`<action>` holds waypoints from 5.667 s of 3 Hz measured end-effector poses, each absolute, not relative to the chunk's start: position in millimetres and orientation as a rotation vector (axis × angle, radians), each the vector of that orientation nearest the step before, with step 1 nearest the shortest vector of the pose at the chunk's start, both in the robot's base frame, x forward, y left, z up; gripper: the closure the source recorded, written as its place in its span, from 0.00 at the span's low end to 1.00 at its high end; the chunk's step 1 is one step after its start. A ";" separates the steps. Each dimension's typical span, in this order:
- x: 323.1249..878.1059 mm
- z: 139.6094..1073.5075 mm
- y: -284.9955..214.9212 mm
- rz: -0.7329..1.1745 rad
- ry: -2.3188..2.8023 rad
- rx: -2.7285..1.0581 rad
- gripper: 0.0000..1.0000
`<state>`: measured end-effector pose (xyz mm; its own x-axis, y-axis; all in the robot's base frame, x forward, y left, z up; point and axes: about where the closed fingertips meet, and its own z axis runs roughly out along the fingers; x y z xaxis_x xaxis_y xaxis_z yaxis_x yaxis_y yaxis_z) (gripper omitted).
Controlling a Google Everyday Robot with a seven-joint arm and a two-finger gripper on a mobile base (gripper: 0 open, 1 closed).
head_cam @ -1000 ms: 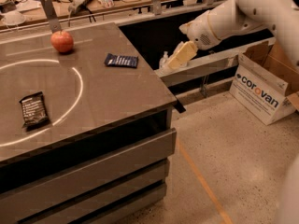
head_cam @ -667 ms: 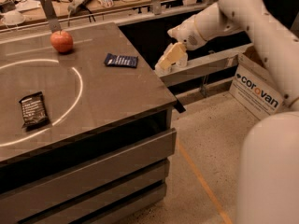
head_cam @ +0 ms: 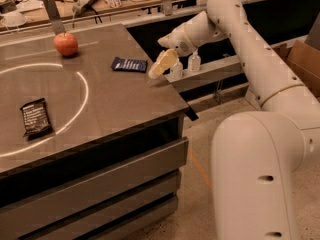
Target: Move rxbar blueberry near rxbar chocolate
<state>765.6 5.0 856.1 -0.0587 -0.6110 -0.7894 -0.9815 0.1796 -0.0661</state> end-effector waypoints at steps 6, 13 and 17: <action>769.7 831.9 69.3 0.661 1.801 -1.562 0.96; 716.7 836.0 130.0 0.773 1.764 -1.633 1.00; 653.0 877.3 182.2 0.768 1.650 -1.723 1.00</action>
Offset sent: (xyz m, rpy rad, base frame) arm -0.0001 0.0652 -0.0279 -0.0541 0.0269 0.0277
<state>653.0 182.2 877.3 0.0480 -0.6352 -0.7709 -0.9988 -0.0225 -0.0436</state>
